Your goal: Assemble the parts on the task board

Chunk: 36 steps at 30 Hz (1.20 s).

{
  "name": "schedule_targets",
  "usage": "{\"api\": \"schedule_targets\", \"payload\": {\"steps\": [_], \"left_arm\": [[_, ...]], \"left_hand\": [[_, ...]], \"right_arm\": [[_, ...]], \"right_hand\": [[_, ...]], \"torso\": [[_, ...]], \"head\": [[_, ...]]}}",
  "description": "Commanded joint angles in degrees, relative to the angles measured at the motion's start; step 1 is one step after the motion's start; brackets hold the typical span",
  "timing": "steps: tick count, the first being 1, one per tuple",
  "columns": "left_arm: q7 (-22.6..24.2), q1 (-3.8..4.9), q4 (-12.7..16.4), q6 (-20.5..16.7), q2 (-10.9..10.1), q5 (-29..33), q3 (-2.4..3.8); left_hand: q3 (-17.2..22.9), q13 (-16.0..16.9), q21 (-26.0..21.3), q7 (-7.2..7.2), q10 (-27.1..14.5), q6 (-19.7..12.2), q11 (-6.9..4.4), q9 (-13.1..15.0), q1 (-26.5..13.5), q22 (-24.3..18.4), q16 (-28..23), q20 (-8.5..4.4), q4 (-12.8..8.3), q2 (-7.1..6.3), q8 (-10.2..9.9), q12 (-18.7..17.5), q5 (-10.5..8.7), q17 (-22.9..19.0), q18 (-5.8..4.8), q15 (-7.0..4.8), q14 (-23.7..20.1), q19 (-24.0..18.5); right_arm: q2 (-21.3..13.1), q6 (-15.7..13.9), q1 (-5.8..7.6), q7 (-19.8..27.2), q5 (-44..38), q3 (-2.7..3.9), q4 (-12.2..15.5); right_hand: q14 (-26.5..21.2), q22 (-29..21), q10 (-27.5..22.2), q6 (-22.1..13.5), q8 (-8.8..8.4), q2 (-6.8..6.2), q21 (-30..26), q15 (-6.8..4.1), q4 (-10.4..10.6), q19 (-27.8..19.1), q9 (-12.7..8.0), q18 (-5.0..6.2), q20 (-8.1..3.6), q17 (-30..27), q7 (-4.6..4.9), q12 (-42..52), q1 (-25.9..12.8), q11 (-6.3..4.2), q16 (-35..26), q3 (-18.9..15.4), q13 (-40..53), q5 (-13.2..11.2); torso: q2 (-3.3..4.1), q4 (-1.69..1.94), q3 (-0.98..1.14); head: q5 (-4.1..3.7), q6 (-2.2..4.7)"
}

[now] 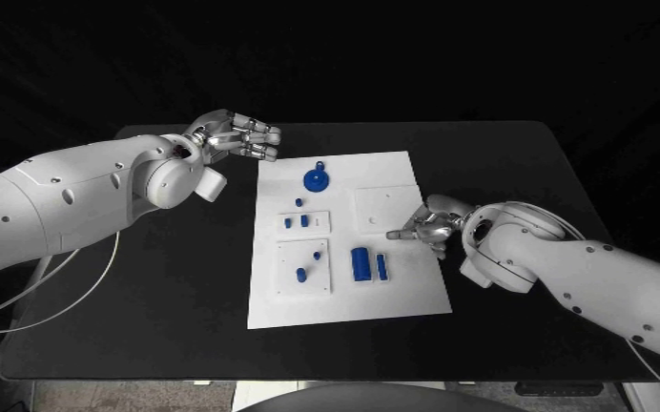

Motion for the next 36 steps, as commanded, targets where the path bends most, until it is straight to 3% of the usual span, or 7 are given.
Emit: {"api": "schedule_targets", "payload": {"steps": [1,27,28,29,30,31,36], "left_arm": [[3.31,0.01,-0.38,-3.3,0.51,2.04,0.03],[8.75,0.54,-9.33,-8.14,8.78,12.37,0.25],[6.38,0.52,-8.92,-7.47,8.32,9.5,0.18],[6.4,0.5,-8.88,-7.52,8.31,9.51,0.2],[6.49,0.35,-8.59,-7.84,8.24,9.55,0.27],[6.59,0.2,-8.28,-8.19,8.18,9.6,0.35],[7.61,-1.4,-5.07,-11.74,7.47,10.11,1.15]], "left_hand": [[-0.11,-0.02,0.29,-0.07,0.44,0.44,-0.1,0.05,-0.43,-0.07,0.16,-0.01,0.01,0.39,0.09,0.28,0.07,0.08,-0.08,-0.15,0.25,0.38],[0.14,-0.06,0.2,-2.07,-3.37,-1.06,-1.34,-0.12,-1.04,-2.34,-0.07,5.73,-1.02,0.15,-0.05,0.02,0.5,-0.88,4.5,-0.05,-8.05,-4.85],[-3.31,-3.39,-4.52,-8.8,-21.0,-56.39,-7.84,-3.57,-24.11,-8.22,-3.49,-5.82,2.01,-1.36,-3.61,-3.32,-5.03,-4.61,-4.43,-6.88,-25.29,-62.15],[-3.31,-3.39,-4.52,-8.8,-21.31,-56.39,-7.84,-3.57,-24.57,-8.22,-3.49,-5.82,2.01,-1.36,-3.61,-3.32,-5.03,-4.61,-4.43,-6.88,-25.73,-62.15],[-3.31,-3.39,-4.52,-8.8,-62.48,-56.39,-7.84,-3.57,-27.5,-8.22,-3.49,-5.82,2.01,-1.36,-3.61,-3.32,-5.03,-4.61,-4.43,-6.88,-66.62,-62.15],[-3.31,-3.39,-4.52,-8.8,-62.48,-56.39,-7.84,-3.57,-29.34,-8.22,-3.49,-5.82,2.01,-1.36,-3.61,-3.32,-5.03,-4.61,-4.43,-6.88,-66.62,-62.15],[-3.31,-3.39,-4.52,-8.8,-62.48,-56.39,-7.84,-3.57,-38.46,-8.22,-3.49,-5.82,2.01,-1.36,-3.61,-3.32,-5.03,-4.61,-4.43,-6.88,-66.62,-62.15]], "right_arm": [[0.76,-4.58,1.32,14.3,8.65,0.39,-4.01],[15.48,-0.22,9.19,40.27,47.66,2.68,-38.34],[15.16,-2.04,9.07,36.08,43.14,2.59,-38.07],[15.14,-2.1,9.07,36.11,43.19,2.56,-38.0],[15.04,-2.39,9.08,36.27,43.42,2.42,-37.68],[14.93,-2.71,9.1,36.44,43.66,2.26,-37.33],[13.83,-5.95,9.25,38.15,46.2,0.64,-33.78]], "right_hand": [[-0.68,-1.8,-1.13,-0.14,-0.12,3.07,-4.83,0.37,-2.57,1.26,0.11,0.03,0.42,-2.31,-0.07,-1.87,1.27,0.15,-2.89,-5.27,-1.82,1.59],[-22.12,-66.24,-16.84,-10.62,-0.36,5.65,-21.26,13.51,-15.7,-29.92,-0.86,1.96,16.14,-54.28,3.45,-50.88,4.56,10.05,-51.36,3.41,-56.82,1.09],[-40.08,-70.05,-34.48,-64.71,-3.76,-0.21,-25.77,5.46,-3.67,-84.04,-4.27,-4.36,6.74,-57.74,-4.09,-54.31,-15.68,1.8,-54.92,8.18,-60.14,-15.3],[-40.51,-70.05,-34.85,-64.71,-3.76,-0.21,-25.77,5.46,-3.67,-84.04,-4.27,-4.36,6.74,-57.74,-4.09,-54.31,-15.98,1.8,-54.92,8.18,-60.14,-15.3],[-42.75,-70.05,-76.33,-64.71,-3.76,-0.21,-25.77,5.46,-3.67,-84.04,-4.27,-4.36,6.74,-57.74,-4.09,-54.31,-18.47,1.8,-54.92,8.18,-60.14,-15.3],[-82.98,-70.05,-76.33,-64.71,-3.76,-0.21,-25.77,5.46,-3.67,-84.04,-4.27,-4.36,6.74,-57.74,-4.09,-54.31,-20.08,1.8,-54.92,8.18,-60.14,-15.3],[-82.98,-70.05,-76.33,-64.71,-3.76,-0.21,-25.77,5.46,-3.67,-84.04,-4.27,-4.36,6.74,-57.74,-4.09,-54.31,-63.5,1.8,-54.92,8.18,-60.14,-15.3]], "torso": [[-0.75,-0.08,-0.35],[-3.79,-0.26,-0.33],[-3.74,-0.47,-0.5],[-3.77,-0.46,-0.5],[-3.93,-0.43,-0.5],[-4.1,-0.39,-0.49],[-5.88,0.02,-0.45]], "head": [[-0.18,1.38],[-1.6,8.67],[-1.52,8.03],[-1.52,8.04],[-1.53,8.09],[-1.54,8.14],[-1.63,8.69]]}}
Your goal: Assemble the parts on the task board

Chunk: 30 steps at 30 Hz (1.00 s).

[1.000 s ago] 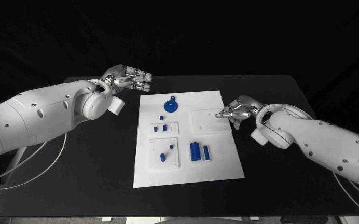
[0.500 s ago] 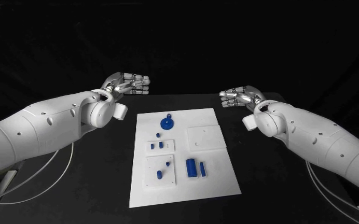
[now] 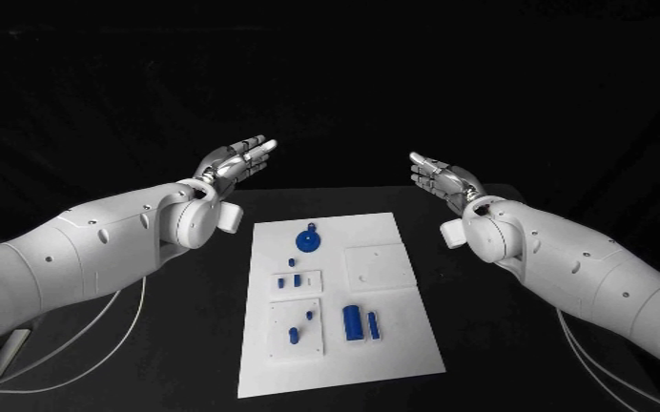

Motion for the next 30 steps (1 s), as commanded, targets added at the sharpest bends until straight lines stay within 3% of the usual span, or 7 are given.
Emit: {"api": "schedule_targets", "payload": {"steps": [1,5,9,10,17,24,30], "left_arm": [[1.57,-1.16,2.63,-4.38,-0.4,0.58,0.54],[3.32,-3.89,8.11,-10.46,-1.6,1.45,1.92],[5.34,-7.04,14.44,-17.48,-2.99,2.45,3.51],[6.13,-8.26,16.91,-20.21,-3.53,2.84,4.13],[8.95,-12.66,25.75,-30.01,-5.48,4.24,6.36],[9.94,-14.21,28.86,-33.46,-6.16,4.74,7.14],[9.95,-14.21,28.87,-33.46,-6.16,4.74,7.14]], "left_hand": [[-1.25,-1.0,-1.4,-2.04,-22.77,-16.75,-1.97,-1.04,-57.47,-1.78,-1.09,-3.5,0.74,-0.47,-1.1,-1.15,-1.68,-1.14,-3.37,-2.07,-22.59,-17.34],[-1.25,-1.0,-1.4,-2.04,-22.77,-16.75,-1.97,-1.04,-57.47,-1.78,-1.09,-3.5,0.74,-0.47,-1.1,-1.15,-1.68,-1.14,-3.37,-2.07,-22.59,-17.34],[-1.25,-1.0,-1.4,-2.04,-22.77,-16.75,-1.97,-1.04,-57.47,-1.78,-1.09,-3.5,0.74,-0.47,-1.1,-1.15,-1.68,-1.14,-3.37,-2.07,-22.59,-17.34],[-1.25,-1.0,-1.4,-2.04,-22.77,-16.75,-1.97,-1.04,-57.47,-1.78,-1.09,-3.5,0.74,-0.47,-1.1,-1.15,-1.68,-1.14,-3.37,-2.07,-22.59,-17.34],[-1.25,-1.0,-1.4,-2.04,-22.77,-16.75,-1.97,-1.04,-57.47,-1.78,-1.09,-3.5,0.74,-0.47,-1.1,-1.15,-1.68,-1.14,-3.37,-2.07,-22.59,-17.34],[-1.25,-1.0,-1.4,-2.04,-22.77,-16.75,-1.97,-1.04,-57.47,-1.78,-1.09,-3.5,0.74,-0.47,-1.1,-1.15,-1.68,-1.14,-3.37,-2.07,-22.59,-17.34],[-1.25,-1.0,-1.4,-2.04,-22.77,-16.75,-1.97,-1.04,-57.47,-1.78,-1.09,-3.5,0.74,-0.47,-1.1,-1.15,-1.68,-1.14,-3.37,-2.07,-22.59,-17.34]], "right_arm": [[-0.7,-4.0,0.22,2.32,2.98,-0.91,2.85],[-2.59,-9.55,0.48,5.25,7.32,-3.67,8.93],[-4.76,-15.97,0.79,8.64,12.33,-6.87,15.96],[-5.61,-18.47,0.91,9.96,14.28,-8.11,18.7],[-9.26,-29.26,1.42,15.66,22.72,-13.49,30.53],[-11.03,-34.49,1.67,18.42,26.8,-16.09,36.25],[-11.19,-34.94,1.7,18.65,27.15,-16.32,36.74]], "right_hand": [[-26.22,-1.16,-24.32,-16.37,-1.1,-1.78,-1.38,-2.46,3.65,-16.39,-1.03,-2.53,-2.86,-1.06,-2.29,-1.06,-41.16,-2.52,-1.2,1.42,-1.02,-4.97],[-26.22,-1.16,-24.32,-16.37,-1.1,-1.78,-1.38,-2.46,3.65,-16.39,-1.03,-2.53,-2.86,-1.06,-2.29,-1.06,-41.16,-2.52,-1.2,1.42,-1.02,-4.97],[-26.22,-1.16,-24.32,-16.37,-1.1,-1.78,-1.38,-2.46,3.65,-16.39,-1.03,-2.53,-2.86,-1.06,-2.29,-1.06,-41.16,-2.52,-1.2,1.42,-1.02,-4.97],[-26.22,-1.16,-24.32,-16.37,-1.1,-1.78,-1.38,-2.46,3.65,-16.39,-1.03,-2.53,-2.86,-1.06,-2.29,-1.06,-41.16,-2.52,-1.2,1.42,-1.02,-4.97],[-26.22,-1.16,-24.32,-16.37,-1.1,-1.78,-1.38,-2.46,3.65,-16.39,-1.03,-2.53,-2.86,-1.06,-2.29,-1.06,-41.16,-2.52,-1.2,1.42,-1.02,-4.97],[-26.22,-1.16,-24.32,-16.37,-1.1,-1.78,-1.38,-2.46,3.65,-16.39,-1.03,-2.53,-2.86,-1.06,-2.29,-1.06,-41.16,-2.52,-1.2,1.42,-1.02,-4.97],[-26.22,-1.16,-24.32,-16.37,-1.1,-1.78,-1.38,-2.46,3.65,-16.39,-1.03,-2.53,-2.86,-1.06,-2.29,-1.06,-41.16,-2.52,-1.2,1.42,-1.02,-4.97]], "torso": [[-1.98,0.47,0.02],[-4.64,1.08,0.07],[-6.23,1.45,0.11],[-6.59,1.53,0.11],[-6.93,1.61,0.12],[-6.93,1.61,0.12],[-6.93,1.61,0.12]], "head": [[-0.1,0.55],[-0.24,1.37],[-0.32,1.85],[-0.34,1.96],[-0.36,2.07],[-0.36,2.07],[-0.36,2.07]]}}
